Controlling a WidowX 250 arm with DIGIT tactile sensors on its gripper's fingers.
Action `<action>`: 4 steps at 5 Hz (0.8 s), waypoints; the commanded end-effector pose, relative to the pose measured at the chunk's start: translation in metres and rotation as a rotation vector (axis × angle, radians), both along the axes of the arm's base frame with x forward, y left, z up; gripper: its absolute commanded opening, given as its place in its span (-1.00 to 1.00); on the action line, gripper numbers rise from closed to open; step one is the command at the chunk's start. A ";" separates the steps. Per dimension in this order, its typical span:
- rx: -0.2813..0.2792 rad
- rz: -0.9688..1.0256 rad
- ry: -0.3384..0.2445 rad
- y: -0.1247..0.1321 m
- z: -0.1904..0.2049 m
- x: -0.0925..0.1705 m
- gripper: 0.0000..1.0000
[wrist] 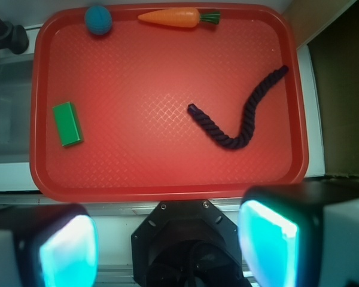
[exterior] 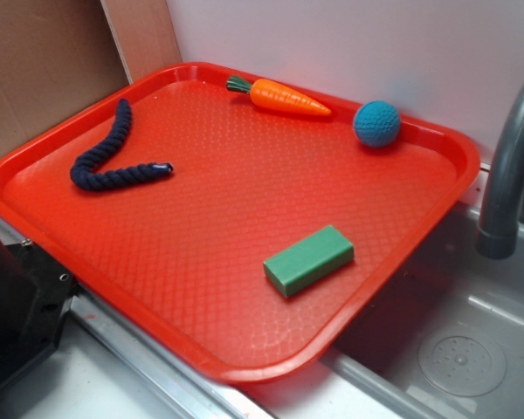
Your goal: Grab the blue ball.
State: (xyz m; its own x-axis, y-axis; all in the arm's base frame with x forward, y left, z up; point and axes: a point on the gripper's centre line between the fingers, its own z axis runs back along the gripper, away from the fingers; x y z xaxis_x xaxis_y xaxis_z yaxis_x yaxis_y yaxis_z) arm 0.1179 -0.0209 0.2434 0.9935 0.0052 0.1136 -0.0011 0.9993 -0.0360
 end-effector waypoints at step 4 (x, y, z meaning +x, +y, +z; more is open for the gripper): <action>-0.029 -0.041 -0.131 -0.033 -0.113 0.107 1.00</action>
